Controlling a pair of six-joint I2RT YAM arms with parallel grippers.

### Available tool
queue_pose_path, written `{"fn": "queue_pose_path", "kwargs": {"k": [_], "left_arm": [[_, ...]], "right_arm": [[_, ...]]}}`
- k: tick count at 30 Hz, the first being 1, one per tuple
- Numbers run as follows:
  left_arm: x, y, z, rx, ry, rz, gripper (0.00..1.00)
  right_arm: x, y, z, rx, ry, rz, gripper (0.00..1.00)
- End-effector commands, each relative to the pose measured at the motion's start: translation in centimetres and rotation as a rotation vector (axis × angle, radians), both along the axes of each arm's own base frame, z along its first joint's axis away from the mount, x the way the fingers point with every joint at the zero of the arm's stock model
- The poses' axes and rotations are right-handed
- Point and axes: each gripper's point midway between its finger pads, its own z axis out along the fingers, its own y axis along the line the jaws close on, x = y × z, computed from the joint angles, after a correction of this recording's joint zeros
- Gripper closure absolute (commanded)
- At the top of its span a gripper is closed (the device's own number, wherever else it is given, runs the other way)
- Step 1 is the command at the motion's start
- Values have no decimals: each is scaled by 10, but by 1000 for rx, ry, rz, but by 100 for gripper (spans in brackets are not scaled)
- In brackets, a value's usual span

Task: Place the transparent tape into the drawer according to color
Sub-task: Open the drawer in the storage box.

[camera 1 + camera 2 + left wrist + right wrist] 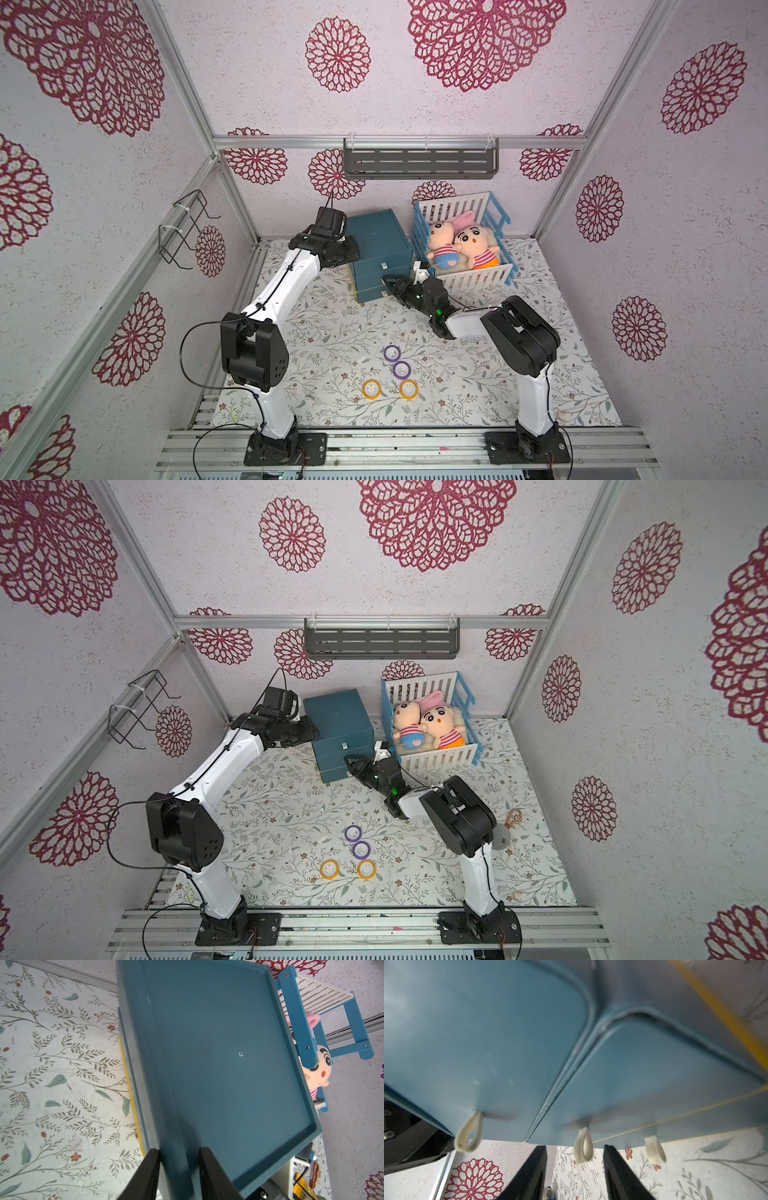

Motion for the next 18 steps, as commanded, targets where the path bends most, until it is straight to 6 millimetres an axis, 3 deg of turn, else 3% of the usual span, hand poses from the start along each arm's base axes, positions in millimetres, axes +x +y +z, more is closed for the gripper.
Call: {"fn": "queue_pose_path", "kwargs": {"k": [1, 12, 18], "left_arm": [[-11, 3, -8, 17, 38, -17, 63], [-11, 3, -10, 16, 42, -19, 63], [-12, 3, -9, 16, 42, -21, 63]], "right_arm": [[7, 3, 19, 60, -44, 11, 50], [15, 10, 22, 72, -46, 18, 60], [16, 10, 20, 77, -37, 16, 77]]}}
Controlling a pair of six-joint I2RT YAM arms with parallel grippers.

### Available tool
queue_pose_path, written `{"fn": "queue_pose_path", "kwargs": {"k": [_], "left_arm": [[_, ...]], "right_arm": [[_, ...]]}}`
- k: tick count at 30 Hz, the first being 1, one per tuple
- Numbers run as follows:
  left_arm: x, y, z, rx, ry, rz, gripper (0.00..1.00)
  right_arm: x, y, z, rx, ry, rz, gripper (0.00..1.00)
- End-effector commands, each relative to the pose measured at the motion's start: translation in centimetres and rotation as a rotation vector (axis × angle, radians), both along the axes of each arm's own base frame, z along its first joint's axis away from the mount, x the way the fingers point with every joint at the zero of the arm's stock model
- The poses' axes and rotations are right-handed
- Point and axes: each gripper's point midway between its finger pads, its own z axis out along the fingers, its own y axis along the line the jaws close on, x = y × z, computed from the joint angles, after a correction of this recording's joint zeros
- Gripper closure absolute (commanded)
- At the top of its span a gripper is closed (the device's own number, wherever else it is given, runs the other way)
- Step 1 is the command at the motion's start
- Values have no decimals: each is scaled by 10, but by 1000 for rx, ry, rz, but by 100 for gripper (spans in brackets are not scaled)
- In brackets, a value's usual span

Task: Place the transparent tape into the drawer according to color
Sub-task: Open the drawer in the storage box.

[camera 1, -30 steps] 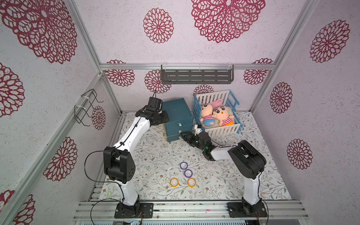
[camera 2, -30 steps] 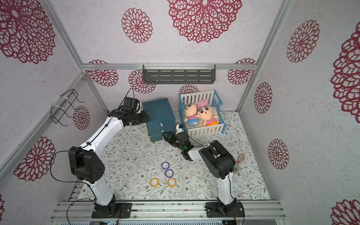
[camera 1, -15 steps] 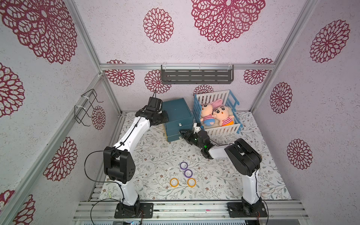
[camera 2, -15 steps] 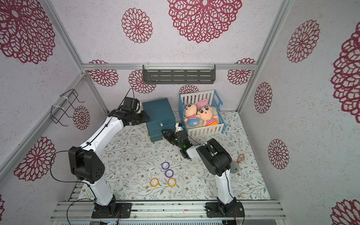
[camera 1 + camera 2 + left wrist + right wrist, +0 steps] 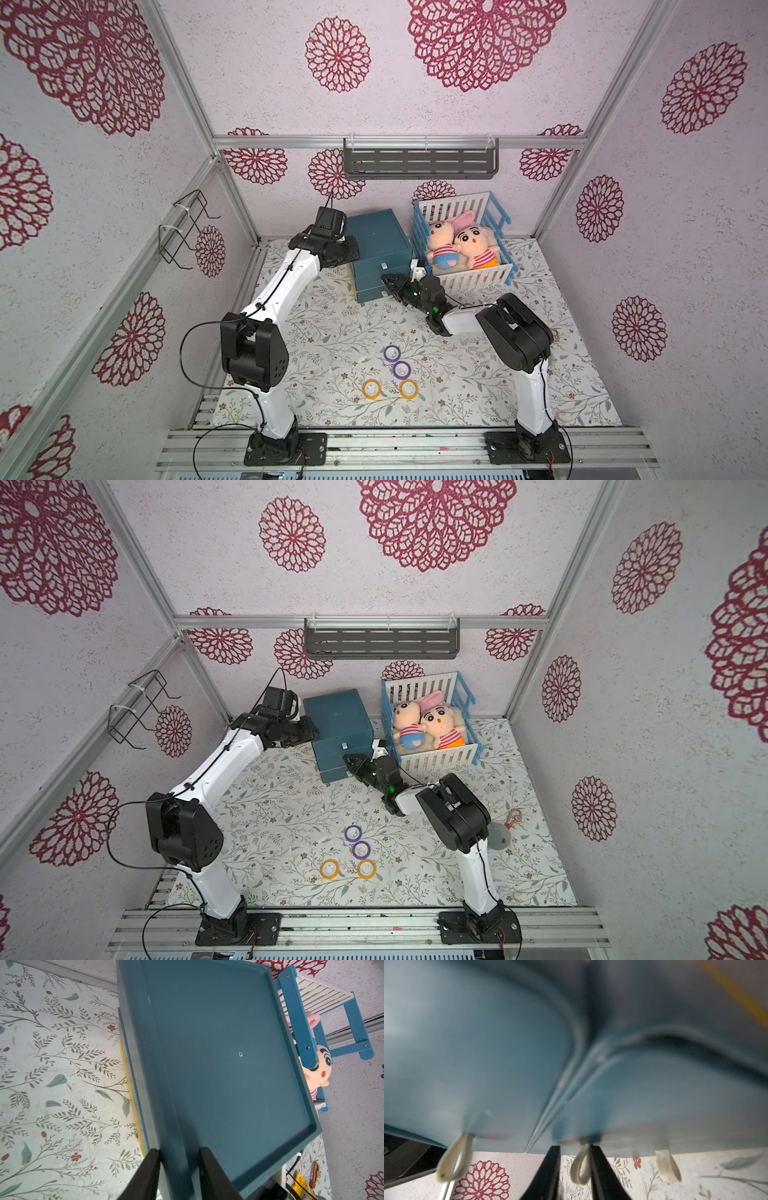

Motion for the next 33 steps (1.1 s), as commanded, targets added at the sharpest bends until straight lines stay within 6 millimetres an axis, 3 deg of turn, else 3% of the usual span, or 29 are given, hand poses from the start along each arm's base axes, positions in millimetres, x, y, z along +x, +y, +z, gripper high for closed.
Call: {"fn": "queue_pose_path", "kwargs": {"k": [1, 6, 22, 33], "left_arm": [[-12, 2, -9, 16, 41, -21, 63], [-12, 2, -8, 16, 41, -21, 63], [-12, 3, -10, 22, 44, -21, 63], [-13, 4, -9, 26, 46, -20, 64]], "right_arm": [[6, 2, 19, 38, -51, 3, 81], [2, -1, 16, 44, -41, -1, 100], [-44, -22, 35, 47, -56, 27, 100], [-76, -35, 31, 31, -36, 53, 100]]}}
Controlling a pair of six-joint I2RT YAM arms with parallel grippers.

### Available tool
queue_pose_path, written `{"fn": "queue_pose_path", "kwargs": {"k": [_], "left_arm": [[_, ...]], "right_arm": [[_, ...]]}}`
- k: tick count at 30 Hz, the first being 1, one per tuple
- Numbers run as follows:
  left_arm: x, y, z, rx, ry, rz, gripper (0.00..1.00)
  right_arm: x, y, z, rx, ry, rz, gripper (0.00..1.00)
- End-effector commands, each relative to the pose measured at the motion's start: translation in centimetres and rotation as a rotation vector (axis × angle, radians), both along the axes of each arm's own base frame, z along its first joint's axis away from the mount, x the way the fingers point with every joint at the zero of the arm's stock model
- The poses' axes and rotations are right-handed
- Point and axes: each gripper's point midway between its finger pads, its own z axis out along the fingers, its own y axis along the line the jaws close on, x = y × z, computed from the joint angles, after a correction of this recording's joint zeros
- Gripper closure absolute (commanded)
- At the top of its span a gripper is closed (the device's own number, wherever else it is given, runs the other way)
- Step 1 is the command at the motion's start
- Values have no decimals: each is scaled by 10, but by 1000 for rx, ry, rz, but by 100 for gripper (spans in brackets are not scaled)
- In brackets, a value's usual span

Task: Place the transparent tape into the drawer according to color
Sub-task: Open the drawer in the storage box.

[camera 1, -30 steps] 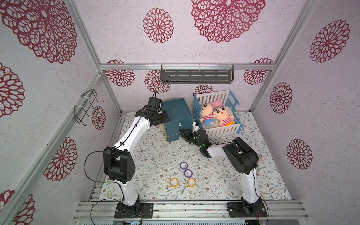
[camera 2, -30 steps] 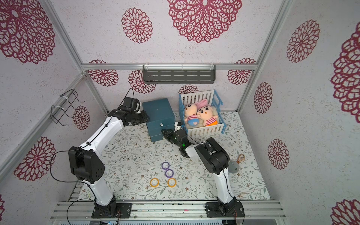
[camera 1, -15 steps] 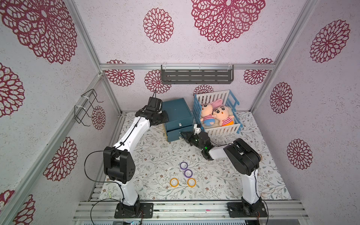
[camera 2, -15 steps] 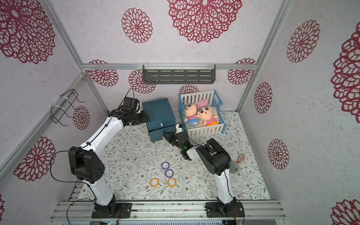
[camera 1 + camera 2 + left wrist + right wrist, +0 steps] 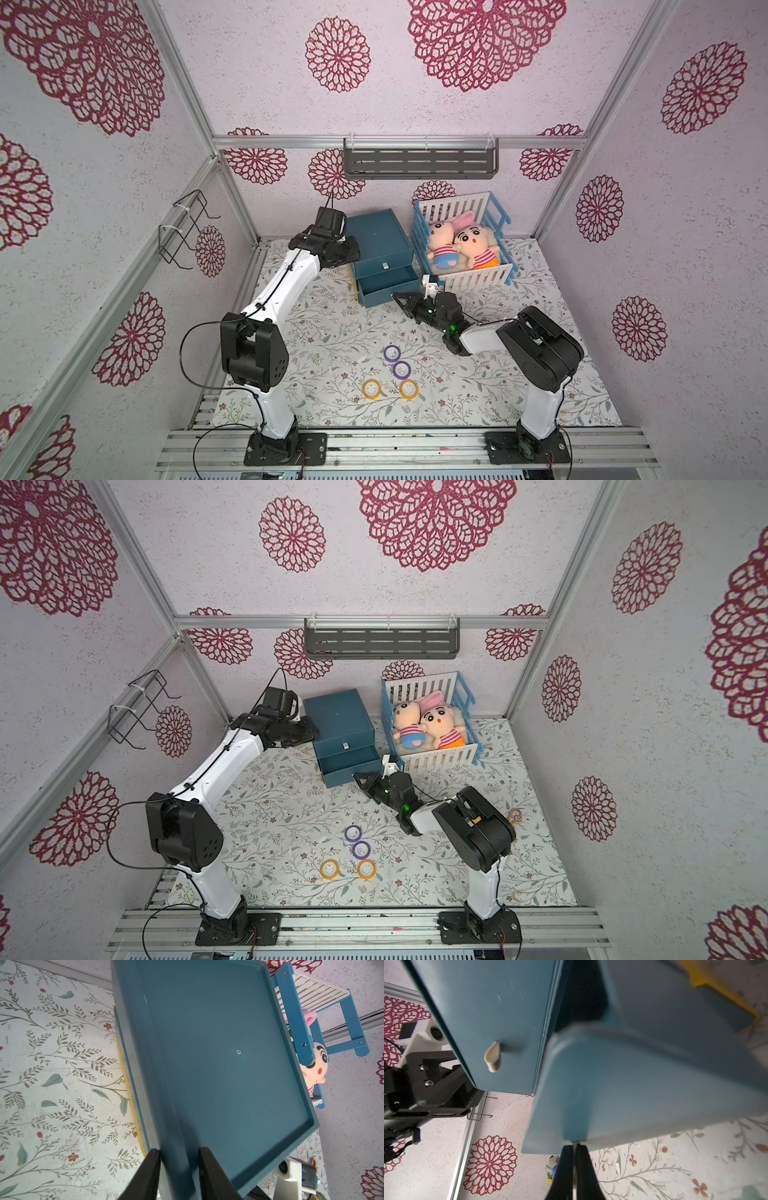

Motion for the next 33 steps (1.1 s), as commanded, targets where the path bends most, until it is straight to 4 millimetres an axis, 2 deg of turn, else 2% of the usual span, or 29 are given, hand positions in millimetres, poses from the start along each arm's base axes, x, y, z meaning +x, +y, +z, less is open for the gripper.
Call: {"fn": "queue_pose_path", "kwargs": {"k": [1, 17, 18, 20, 22, 25, 33], "left_arm": [[-13, 5, -8, 32, 45, -11, 64], [-17, 8, -6, 34, 41, -6, 64], [-17, 7, -6, 34, 40, -8, 64], [-17, 7, -6, 32, 43, -8, 64], [-18, 8, -6, 32, 40, -9, 64], [-19, 8, -5, 33, 38, -7, 64], [-21, 8, -3, 26, 30, -10, 64]], "right_arm": [[-9, -2, 33, 37, -77, 13, 100], [-40, -3, 20, -61, -61, 25, 100], [-40, -3, 19, -63, -60, 24, 95], [-40, -3, 20, -66, -65, 24, 75], [-40, -4, 22, -71, -74, 21, 60], [-42, -6, 27, -81, -92, 21, 46], [-56, -11, 29, -146, -104, 60, 24]]}}
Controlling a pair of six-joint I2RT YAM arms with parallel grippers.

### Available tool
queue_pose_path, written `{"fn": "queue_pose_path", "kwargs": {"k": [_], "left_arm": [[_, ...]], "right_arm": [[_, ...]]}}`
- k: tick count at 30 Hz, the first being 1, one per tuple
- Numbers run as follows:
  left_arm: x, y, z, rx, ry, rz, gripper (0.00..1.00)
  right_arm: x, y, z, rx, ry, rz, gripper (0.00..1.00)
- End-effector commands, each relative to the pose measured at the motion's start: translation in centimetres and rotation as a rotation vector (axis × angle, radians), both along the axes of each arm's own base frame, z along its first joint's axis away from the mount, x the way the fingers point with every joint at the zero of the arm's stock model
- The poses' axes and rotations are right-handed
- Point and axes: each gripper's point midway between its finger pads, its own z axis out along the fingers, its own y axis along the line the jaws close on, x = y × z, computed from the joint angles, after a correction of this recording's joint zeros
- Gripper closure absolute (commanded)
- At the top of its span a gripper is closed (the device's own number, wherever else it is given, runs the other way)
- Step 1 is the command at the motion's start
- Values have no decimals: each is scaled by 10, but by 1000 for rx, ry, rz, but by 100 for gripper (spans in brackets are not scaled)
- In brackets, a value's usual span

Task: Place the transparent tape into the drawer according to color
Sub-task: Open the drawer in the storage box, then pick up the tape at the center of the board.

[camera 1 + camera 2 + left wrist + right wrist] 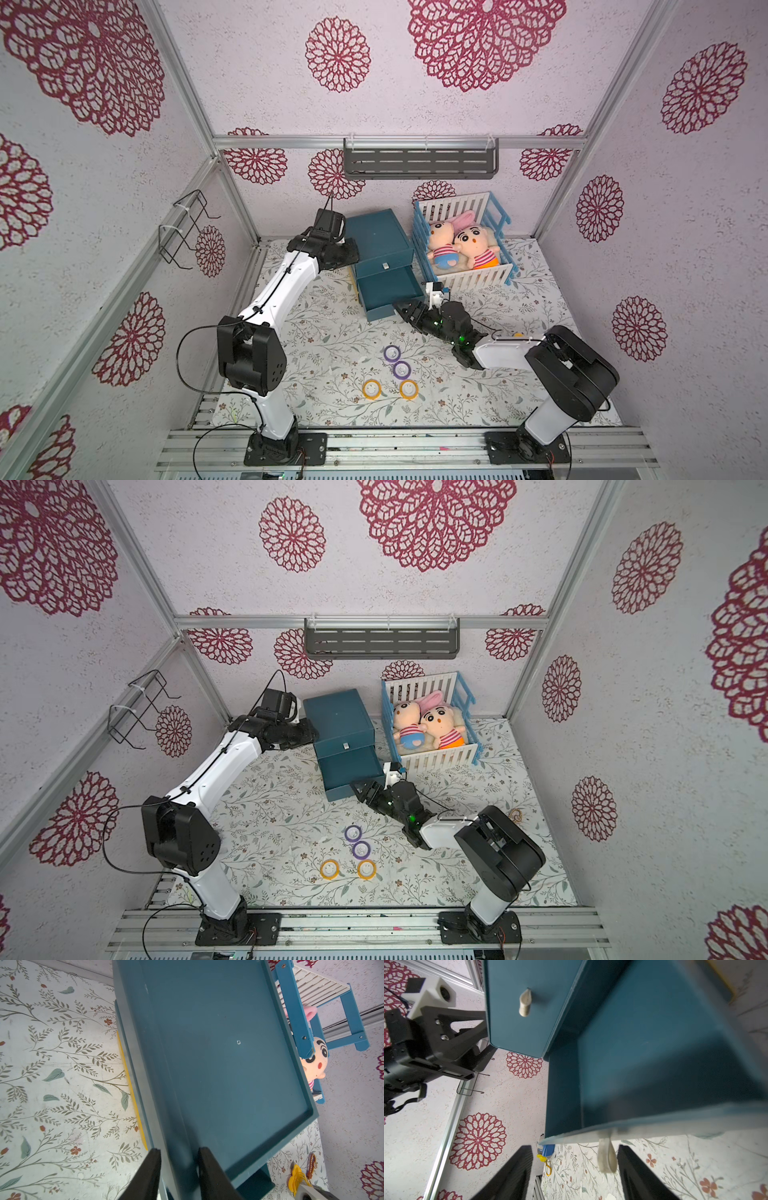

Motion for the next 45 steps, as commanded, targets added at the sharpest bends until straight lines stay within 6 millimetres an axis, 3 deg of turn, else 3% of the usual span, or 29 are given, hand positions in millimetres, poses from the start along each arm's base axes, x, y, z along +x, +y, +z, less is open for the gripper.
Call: {"fn": "queue_pose_path", "kwargs": {"k": [1, 6, 21, 27, 34, 37, 45], "left_arm": [[-11, 4, -4, 17, 24, -9, 64], [-11, 3, -2, 10, 18, -12, 64], [-11, -3, -4, -26, 13, -25, 63], [-11, -4, -3, -33, 13, -26, 63], [-16, -2, -4, -38, 16, -21, 61], [-18, -3, 1, -51, 8, -22, 56], [-30, -1, 24, -97, -62, -10, 28]], "right_arm": [[-10, -5, 11, -38, -50, 19, 22], [-23, -16, 10, -135, -66, 44, 17], [-72, -52, -4, -676, -27, 312, 17], [-92, -65, -24, -801, 38, 384, 19], [-125, -59, -57, -906, 103, 504, 23], [-137, -59, -70, -967, 123, 546, 24], [-157, -56, -90, -1075, 146, 589, 25]]}}
